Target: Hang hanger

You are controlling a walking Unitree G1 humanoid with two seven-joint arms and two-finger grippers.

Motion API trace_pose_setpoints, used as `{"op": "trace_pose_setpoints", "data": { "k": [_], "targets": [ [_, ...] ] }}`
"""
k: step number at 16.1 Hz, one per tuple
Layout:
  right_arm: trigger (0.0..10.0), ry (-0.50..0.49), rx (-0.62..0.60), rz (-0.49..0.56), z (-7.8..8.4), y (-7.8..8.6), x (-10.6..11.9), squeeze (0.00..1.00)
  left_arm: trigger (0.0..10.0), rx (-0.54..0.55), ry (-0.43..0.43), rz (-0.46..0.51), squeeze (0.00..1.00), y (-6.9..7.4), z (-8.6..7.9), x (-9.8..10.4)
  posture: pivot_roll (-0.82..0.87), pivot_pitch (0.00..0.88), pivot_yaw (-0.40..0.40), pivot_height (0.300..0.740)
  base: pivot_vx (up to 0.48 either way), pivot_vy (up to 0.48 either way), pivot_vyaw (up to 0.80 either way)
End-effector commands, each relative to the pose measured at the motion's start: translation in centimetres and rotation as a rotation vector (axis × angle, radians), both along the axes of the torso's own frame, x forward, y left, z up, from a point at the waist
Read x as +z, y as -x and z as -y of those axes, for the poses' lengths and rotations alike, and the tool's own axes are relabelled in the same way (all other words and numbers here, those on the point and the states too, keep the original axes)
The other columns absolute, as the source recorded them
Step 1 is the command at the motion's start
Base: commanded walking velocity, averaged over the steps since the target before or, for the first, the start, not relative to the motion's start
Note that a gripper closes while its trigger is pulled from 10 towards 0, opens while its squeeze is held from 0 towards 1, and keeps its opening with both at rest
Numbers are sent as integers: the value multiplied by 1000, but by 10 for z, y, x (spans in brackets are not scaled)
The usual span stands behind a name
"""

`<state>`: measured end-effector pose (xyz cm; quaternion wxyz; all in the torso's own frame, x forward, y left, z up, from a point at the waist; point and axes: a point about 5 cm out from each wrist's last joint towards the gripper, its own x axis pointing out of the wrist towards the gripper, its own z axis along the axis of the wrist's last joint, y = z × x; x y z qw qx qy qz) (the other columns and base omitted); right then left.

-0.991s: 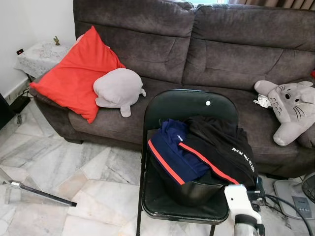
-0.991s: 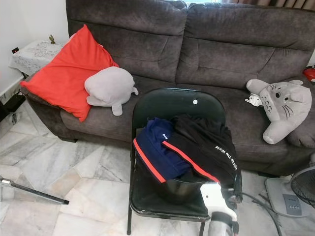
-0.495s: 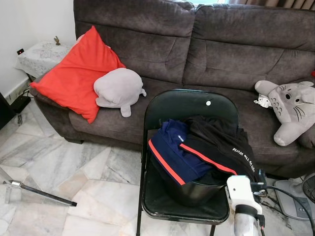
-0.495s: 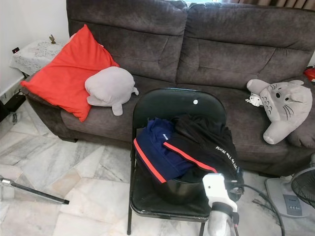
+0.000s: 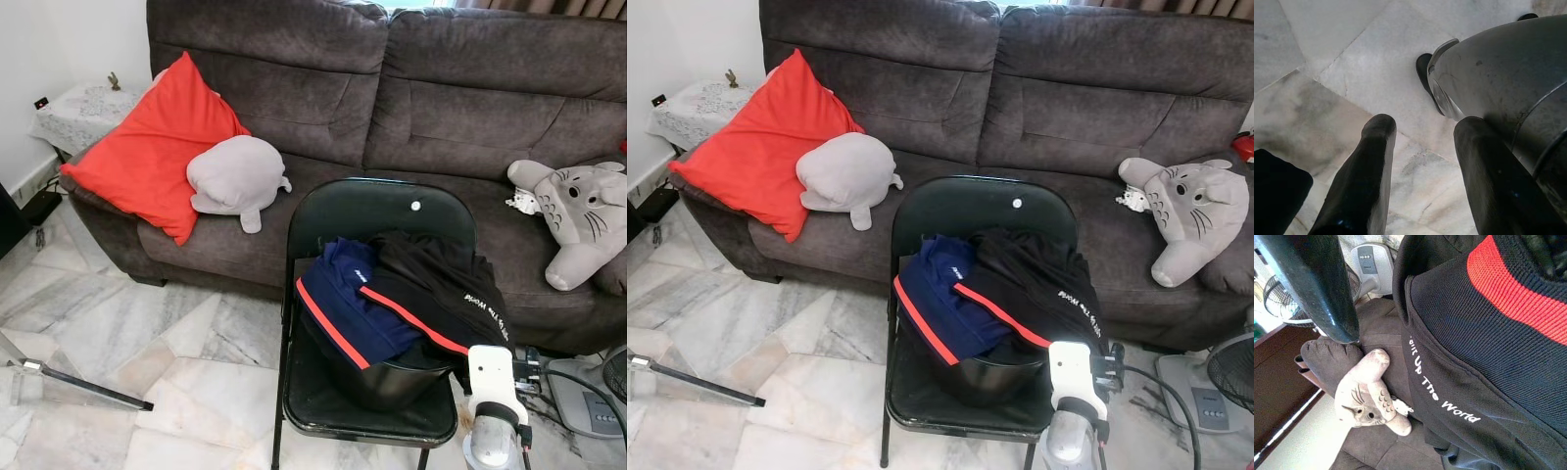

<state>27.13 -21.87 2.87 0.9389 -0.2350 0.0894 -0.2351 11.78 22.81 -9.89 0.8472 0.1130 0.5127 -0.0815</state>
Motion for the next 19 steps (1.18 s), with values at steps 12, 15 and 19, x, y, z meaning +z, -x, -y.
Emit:
{"op": "trace_pose_setpoints", "data": {
  "k": [12,15,19],
  "targets": [
    [10000,-207,-106,37,3,8,-8,0,10000,-26,-6,-26,0,6,0,-2,-11,111,-37,740,0,0,0],
    [10000,-247,-165,14,7,16,-16,0,10000,-28,-6,-26,0,6,0,-2,-11,111,-36,740,0,0,0],
    [10000,-258,-184,-15,14,17,-22,0,10000,-28,-5,-25,0,6,0,-2,-9,108,-36,740,0,0,0]
  ]
}}
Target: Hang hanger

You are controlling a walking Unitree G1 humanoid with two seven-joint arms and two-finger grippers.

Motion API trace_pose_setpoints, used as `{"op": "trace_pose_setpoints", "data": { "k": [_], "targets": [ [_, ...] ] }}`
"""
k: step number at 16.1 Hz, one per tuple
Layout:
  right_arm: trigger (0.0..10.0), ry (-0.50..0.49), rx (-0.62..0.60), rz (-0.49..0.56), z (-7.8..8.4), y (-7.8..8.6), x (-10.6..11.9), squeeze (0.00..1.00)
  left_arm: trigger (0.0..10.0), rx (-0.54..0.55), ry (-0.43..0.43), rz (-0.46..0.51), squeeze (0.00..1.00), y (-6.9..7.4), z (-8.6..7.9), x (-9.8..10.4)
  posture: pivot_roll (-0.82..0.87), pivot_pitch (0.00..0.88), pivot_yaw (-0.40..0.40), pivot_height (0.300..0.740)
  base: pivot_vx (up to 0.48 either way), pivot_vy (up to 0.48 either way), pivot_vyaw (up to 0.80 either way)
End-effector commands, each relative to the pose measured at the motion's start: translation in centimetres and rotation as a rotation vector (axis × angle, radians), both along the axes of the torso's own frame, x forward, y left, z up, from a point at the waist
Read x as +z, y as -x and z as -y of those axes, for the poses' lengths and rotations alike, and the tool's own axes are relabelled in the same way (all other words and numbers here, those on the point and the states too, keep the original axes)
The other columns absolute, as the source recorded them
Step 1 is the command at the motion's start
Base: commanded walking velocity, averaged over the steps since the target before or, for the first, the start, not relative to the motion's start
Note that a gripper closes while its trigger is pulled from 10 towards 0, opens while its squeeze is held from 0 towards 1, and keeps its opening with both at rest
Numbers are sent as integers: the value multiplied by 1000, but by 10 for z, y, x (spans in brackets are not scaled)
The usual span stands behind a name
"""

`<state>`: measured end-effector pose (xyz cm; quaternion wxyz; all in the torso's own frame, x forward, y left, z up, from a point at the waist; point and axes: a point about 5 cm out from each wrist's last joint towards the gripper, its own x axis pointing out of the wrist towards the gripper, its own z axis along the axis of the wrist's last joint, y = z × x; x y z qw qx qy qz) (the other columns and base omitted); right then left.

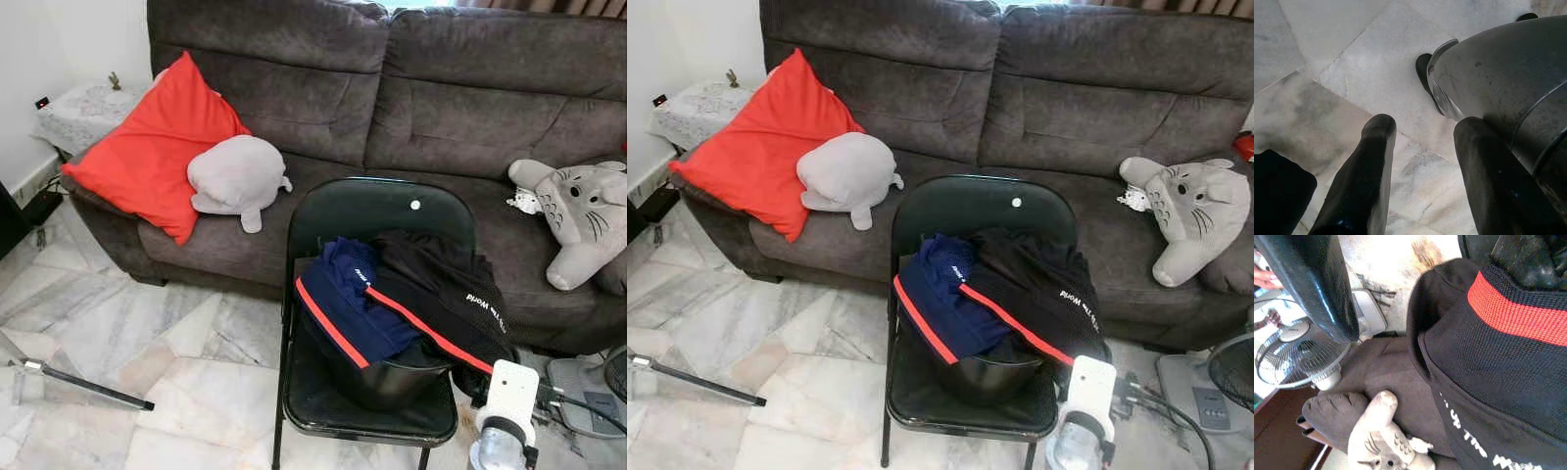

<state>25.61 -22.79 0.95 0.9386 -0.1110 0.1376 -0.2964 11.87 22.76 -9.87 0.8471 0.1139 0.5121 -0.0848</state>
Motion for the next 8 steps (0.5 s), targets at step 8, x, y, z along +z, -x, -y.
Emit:
{"op": "trace_pose_setpoints", "data": {
  "k": [8],
  "targets": [
    [10000,-71,-20,23,6,-7,0,0,10000,-21,-8,-28,0,8,0,-2,-3,107,-34,740,0,0,0]
  ]
}}
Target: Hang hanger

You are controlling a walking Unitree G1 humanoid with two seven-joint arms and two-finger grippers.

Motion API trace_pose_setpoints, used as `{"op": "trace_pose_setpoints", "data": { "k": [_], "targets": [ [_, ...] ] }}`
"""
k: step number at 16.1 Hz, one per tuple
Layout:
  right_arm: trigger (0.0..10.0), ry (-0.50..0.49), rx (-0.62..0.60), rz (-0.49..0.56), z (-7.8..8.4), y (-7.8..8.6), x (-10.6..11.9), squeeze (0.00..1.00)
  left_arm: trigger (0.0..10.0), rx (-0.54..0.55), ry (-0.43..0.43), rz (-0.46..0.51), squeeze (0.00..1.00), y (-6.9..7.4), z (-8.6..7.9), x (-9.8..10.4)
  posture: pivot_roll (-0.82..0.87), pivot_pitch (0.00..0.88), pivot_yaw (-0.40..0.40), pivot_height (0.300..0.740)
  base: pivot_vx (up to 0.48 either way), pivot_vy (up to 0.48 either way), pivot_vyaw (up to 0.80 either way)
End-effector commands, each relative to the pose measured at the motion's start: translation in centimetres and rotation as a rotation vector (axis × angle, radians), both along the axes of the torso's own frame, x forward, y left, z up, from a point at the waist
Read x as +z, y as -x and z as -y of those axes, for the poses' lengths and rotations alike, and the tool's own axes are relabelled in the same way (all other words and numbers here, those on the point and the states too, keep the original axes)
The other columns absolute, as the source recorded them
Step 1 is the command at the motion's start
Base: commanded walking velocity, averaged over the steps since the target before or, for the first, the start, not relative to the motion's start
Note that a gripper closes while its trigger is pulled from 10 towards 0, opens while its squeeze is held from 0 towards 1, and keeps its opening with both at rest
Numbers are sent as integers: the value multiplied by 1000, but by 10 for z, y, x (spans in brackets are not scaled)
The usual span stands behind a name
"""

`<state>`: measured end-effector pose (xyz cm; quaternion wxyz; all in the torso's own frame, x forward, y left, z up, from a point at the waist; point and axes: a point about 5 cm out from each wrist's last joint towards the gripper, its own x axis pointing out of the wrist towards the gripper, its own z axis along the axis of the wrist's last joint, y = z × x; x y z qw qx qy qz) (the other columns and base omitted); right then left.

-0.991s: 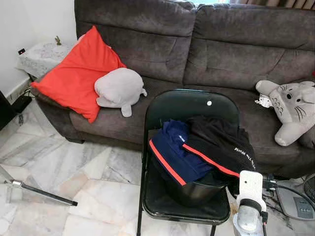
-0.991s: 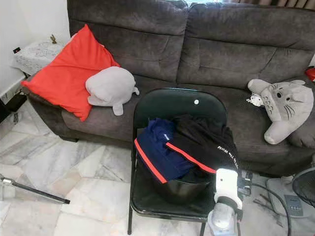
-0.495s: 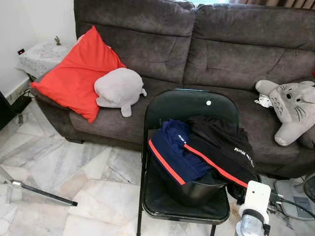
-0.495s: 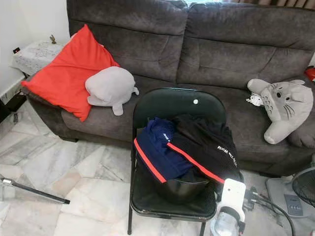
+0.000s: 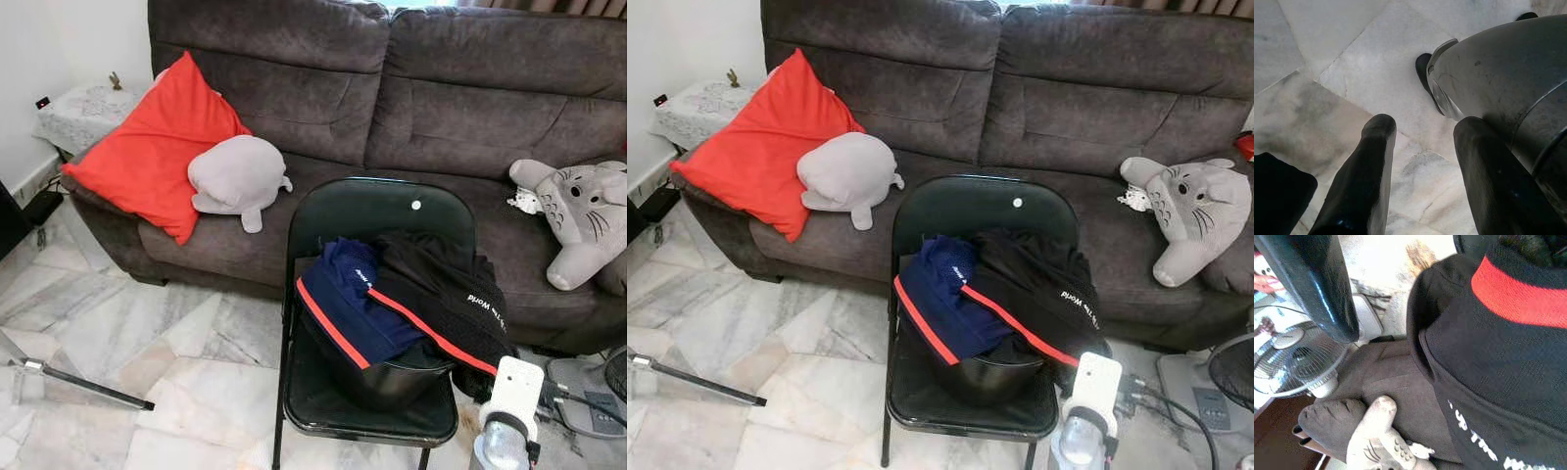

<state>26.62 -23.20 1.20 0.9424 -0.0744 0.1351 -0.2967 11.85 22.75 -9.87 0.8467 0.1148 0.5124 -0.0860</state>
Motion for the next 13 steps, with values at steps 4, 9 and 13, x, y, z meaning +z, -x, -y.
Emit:
{"op": "trace_pose_setpoints", "data": {
  "k": [4,9,13],
  "targets": [
    [10000,-103,-4,-3,-3,-1,-6,0,10000,-20,-8,-26,0,8,-1,-2,-2,104,-33,740,0,0,0],
    [10000,-96,-33,11,10,-2,-2,0,10000,-21,-9,-26,0,8,-1,-2,1,107,-31,740,0,0,0],
    [10000,-25,-38,-2,21,-3,2,0,10000,-24,-10,-27,0,8,-1,-2,0,113,-29,740,0,0,0]
  ]
}}
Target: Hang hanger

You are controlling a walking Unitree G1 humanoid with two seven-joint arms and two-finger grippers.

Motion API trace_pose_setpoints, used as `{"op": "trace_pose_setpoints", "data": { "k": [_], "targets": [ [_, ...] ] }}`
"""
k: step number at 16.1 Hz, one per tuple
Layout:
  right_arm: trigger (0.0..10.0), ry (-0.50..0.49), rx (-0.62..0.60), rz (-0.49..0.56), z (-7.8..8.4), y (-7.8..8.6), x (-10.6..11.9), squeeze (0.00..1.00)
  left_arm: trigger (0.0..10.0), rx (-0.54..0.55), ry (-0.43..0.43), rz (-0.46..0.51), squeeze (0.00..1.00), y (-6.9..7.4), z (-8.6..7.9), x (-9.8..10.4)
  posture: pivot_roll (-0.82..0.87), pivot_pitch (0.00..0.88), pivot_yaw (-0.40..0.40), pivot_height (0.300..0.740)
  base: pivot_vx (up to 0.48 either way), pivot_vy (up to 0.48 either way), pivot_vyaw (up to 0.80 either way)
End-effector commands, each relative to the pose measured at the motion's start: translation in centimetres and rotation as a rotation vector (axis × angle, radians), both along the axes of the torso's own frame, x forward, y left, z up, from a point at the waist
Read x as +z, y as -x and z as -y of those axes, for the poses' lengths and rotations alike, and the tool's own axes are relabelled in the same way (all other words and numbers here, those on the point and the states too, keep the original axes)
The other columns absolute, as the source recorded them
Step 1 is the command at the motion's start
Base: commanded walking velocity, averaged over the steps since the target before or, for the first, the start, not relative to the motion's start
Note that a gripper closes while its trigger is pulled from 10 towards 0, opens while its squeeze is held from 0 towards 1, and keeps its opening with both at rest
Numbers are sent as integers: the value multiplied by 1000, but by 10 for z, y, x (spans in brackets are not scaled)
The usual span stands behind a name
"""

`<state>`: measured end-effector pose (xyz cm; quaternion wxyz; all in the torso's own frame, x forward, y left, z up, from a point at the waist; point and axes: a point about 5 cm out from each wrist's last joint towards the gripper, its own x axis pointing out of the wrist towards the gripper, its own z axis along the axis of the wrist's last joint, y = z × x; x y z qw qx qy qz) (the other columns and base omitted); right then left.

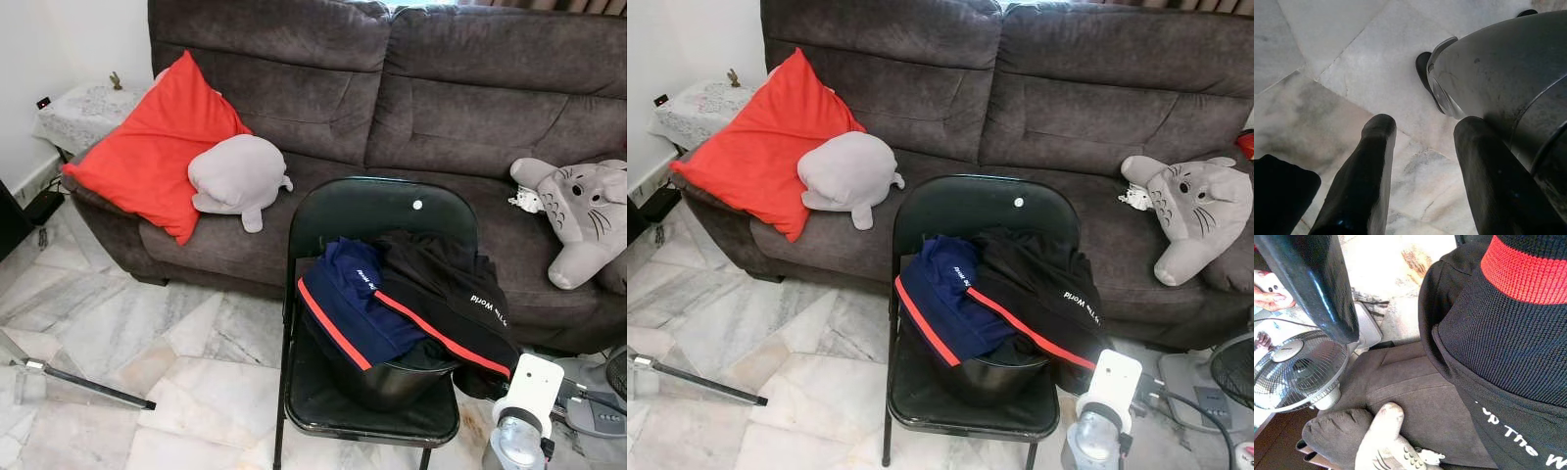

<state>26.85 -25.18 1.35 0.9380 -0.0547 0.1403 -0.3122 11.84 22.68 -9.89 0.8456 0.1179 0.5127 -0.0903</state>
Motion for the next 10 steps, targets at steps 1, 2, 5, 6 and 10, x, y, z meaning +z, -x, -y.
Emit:
{"op": "trace_pose_setpoints", "data": {
  "k": [1,2,5,6,10],
  "targets": [
    [10000,30,18,-8,0,-2,1,0,10000,-14,-9,-25,0,8,-2,-2,2,114,-28,740,0,0,0],
    [10000,76,70,-14,-3,-5,3,0,10000,-14,-9,-25,0,8,-2,-2,3,114,-27,740,0,0,0],
    [10000,162,160,-33,-8,-11,7,0,10000,-14,-10,-27,0,8,-3,-2,4,115,-25,740,0,0,0],
    [10000,189,176,-49,-7,-12,7,0,10000,-14,-10,-27,0,8,-3,-2,4,115,-25,740,0,0,0],
    [0,192,154,-96,-1,-8,3,0,10000,-16,-8,-29,0,8,-3,-2,3,118,-25,740,0,0,0]
  ]
}}
